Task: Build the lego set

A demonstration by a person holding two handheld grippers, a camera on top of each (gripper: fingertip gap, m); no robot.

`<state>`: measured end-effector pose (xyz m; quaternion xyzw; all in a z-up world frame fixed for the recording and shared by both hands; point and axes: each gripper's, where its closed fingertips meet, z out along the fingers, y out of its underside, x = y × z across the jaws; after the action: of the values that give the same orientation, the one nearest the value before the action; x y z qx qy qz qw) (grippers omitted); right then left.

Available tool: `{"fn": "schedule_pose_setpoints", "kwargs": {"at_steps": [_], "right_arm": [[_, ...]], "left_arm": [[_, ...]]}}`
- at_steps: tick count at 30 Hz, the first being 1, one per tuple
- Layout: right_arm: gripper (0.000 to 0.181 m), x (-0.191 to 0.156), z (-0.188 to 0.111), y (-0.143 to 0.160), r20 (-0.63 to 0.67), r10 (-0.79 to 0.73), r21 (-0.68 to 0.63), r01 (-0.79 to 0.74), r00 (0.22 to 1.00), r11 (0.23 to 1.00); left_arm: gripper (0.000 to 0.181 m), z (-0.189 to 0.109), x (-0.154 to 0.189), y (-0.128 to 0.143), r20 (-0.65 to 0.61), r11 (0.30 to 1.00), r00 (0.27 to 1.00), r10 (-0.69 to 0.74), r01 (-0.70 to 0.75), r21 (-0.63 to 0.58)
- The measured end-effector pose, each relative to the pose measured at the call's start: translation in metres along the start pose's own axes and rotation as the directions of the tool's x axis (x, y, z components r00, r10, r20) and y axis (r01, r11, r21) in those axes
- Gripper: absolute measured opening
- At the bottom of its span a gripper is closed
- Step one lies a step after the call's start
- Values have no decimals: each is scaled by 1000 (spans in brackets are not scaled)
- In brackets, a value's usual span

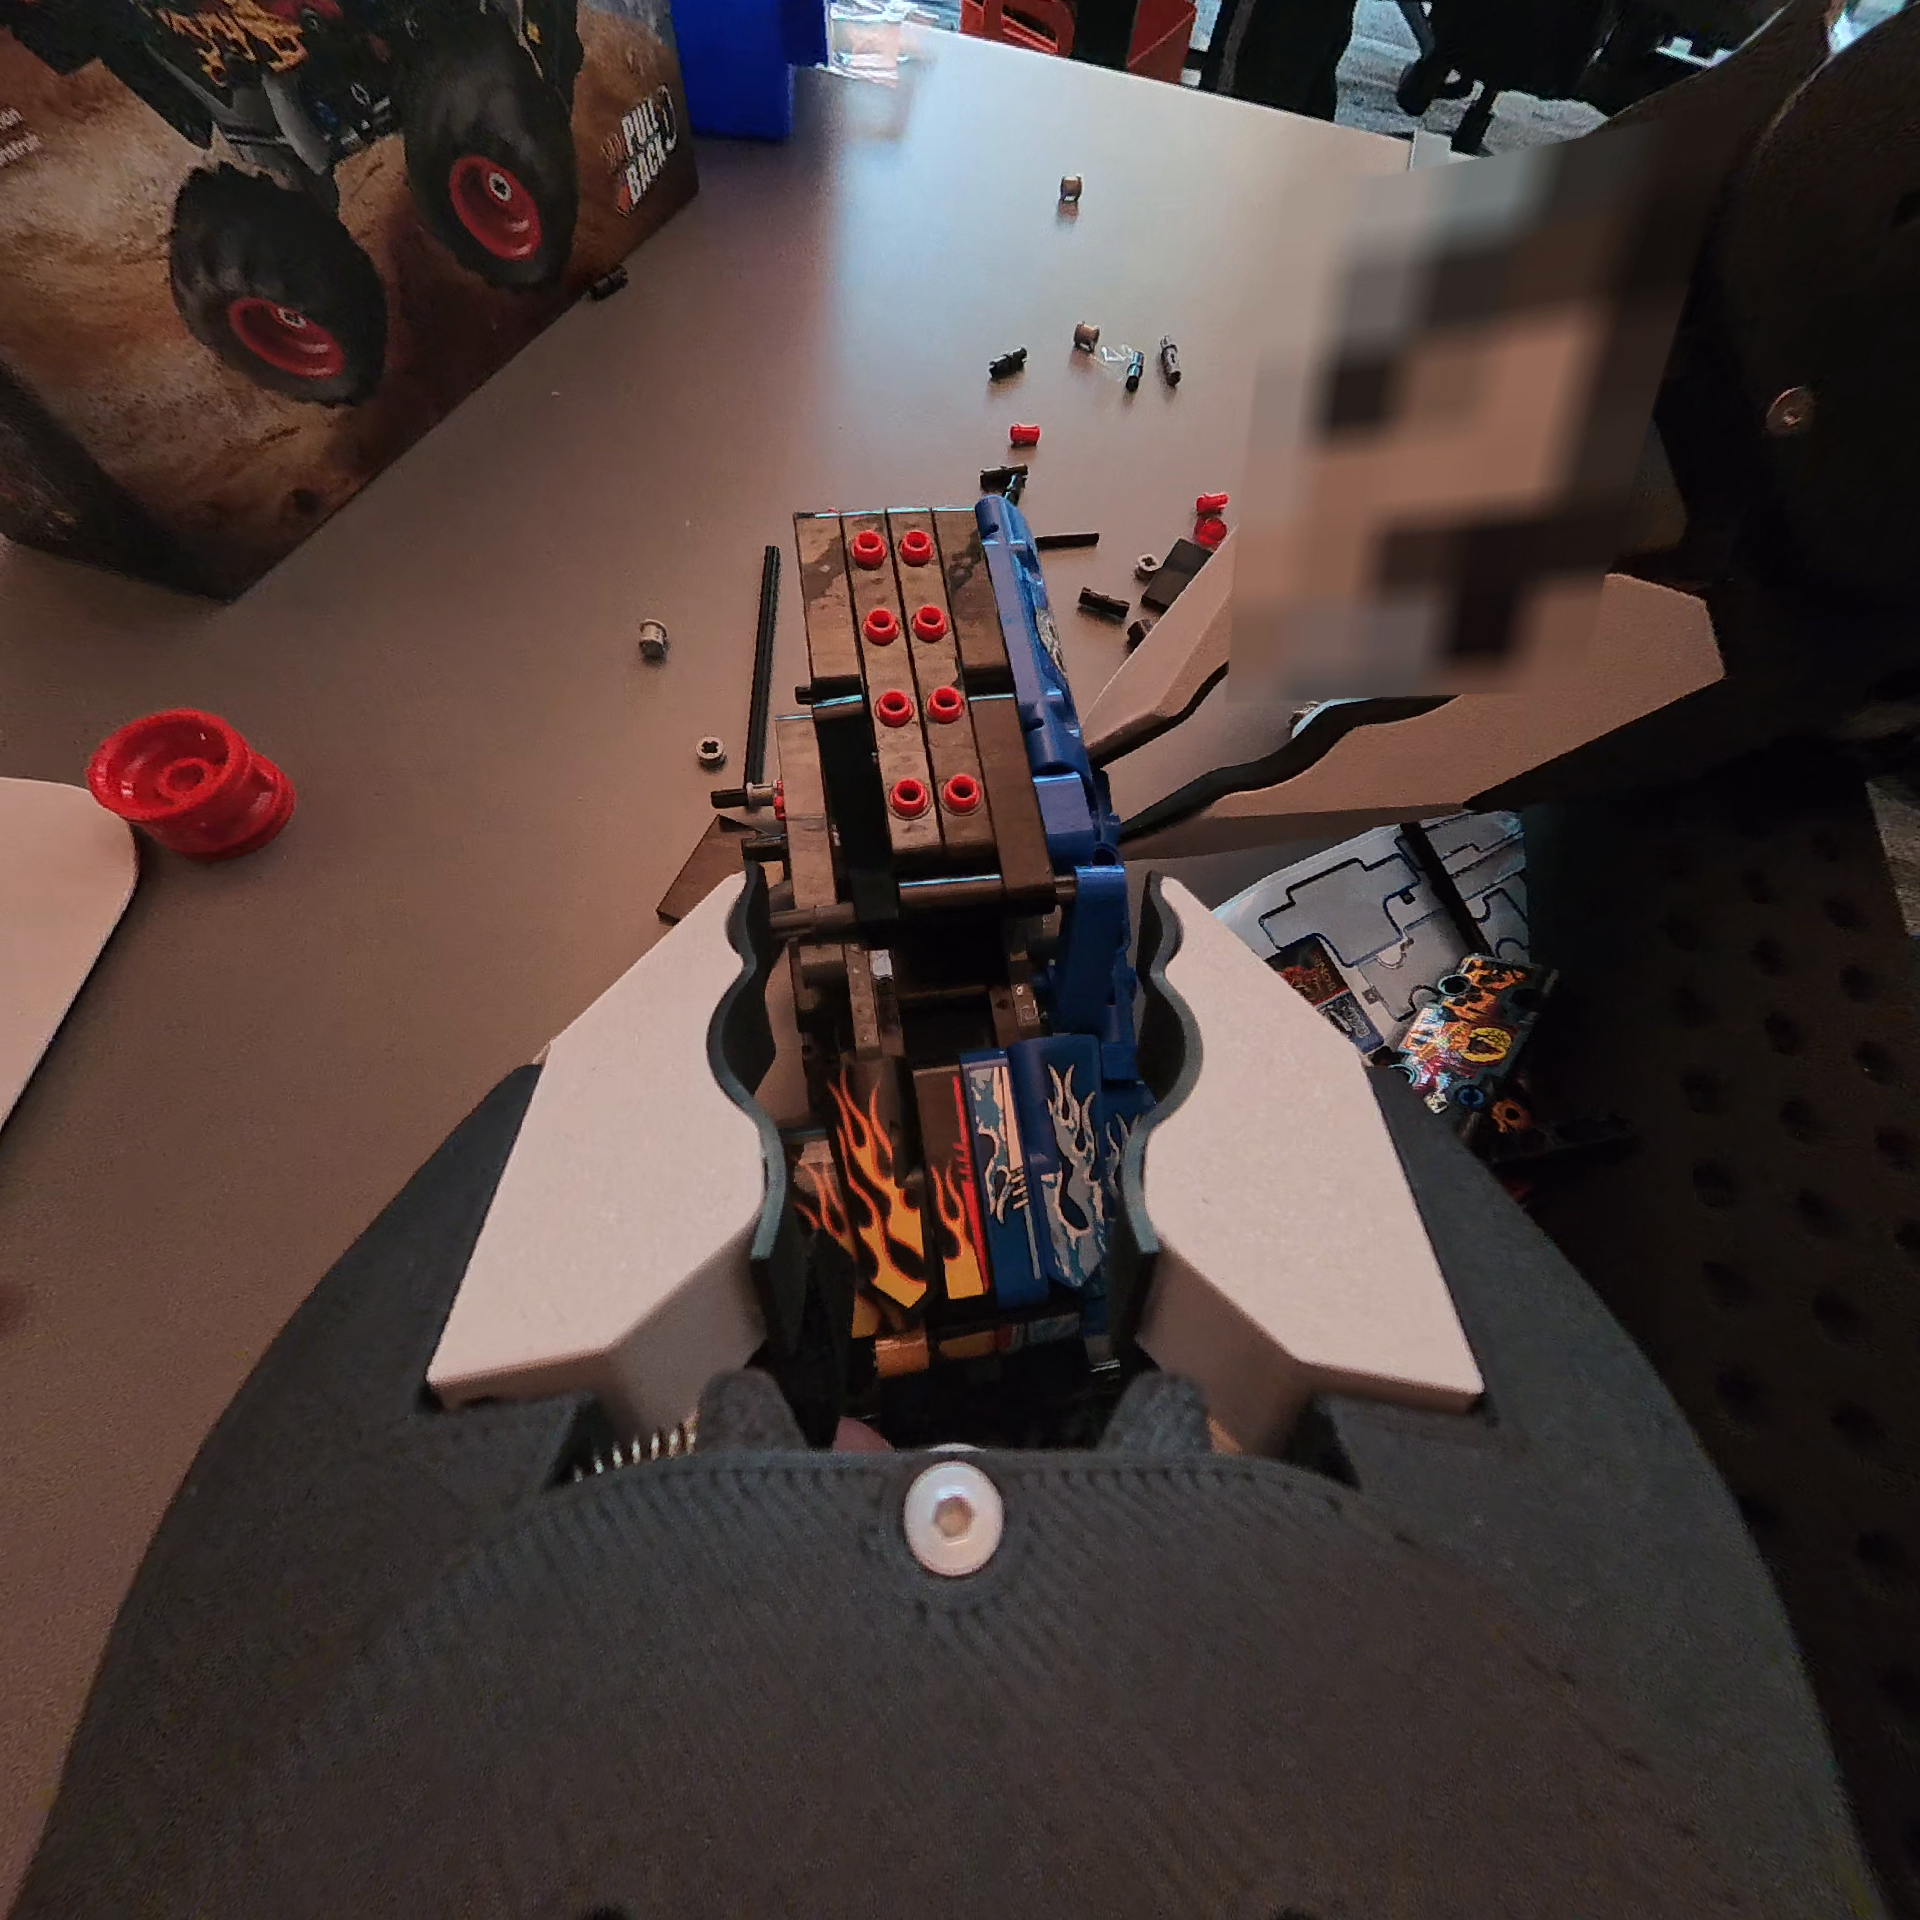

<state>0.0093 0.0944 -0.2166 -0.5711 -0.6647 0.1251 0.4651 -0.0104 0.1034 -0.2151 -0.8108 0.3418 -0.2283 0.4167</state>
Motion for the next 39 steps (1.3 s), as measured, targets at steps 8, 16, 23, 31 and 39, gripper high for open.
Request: {"fn": "schedule_pose_setpoints", "kwargs": {"at_steps": [8, 16, 23, 31, 39], "right_arm": [[8, 0, 1, -1, 58, -3, 1, 3, 998, 1000], [9, 3, 3, 0, 99, 111, 18, -114, 989, 993], [11, 6, 1, 2, 86, 200, 36, -204, 976, 978], [4, 8, 0, 3, 116, 259, 47, -266, 959, 963], [2, 17, 6, 2, 149, 299, 23, -305, 943, 952]], "left_arm": [[70, 1, 0, 1, 5, 1000, 1000, 15, -15, -16], [71, 0, -2, 1, 2, 1000, 1000, -3, 3, -10], [65, -2, -5, 0, 39, 999, 999, 33, -32, -16], [64, -1, -3, 0, 1, 1000, 1000, 24, -24, -13], [66, 0, -8, 2, 26, 999, 999, 25, -24, -22]]}}
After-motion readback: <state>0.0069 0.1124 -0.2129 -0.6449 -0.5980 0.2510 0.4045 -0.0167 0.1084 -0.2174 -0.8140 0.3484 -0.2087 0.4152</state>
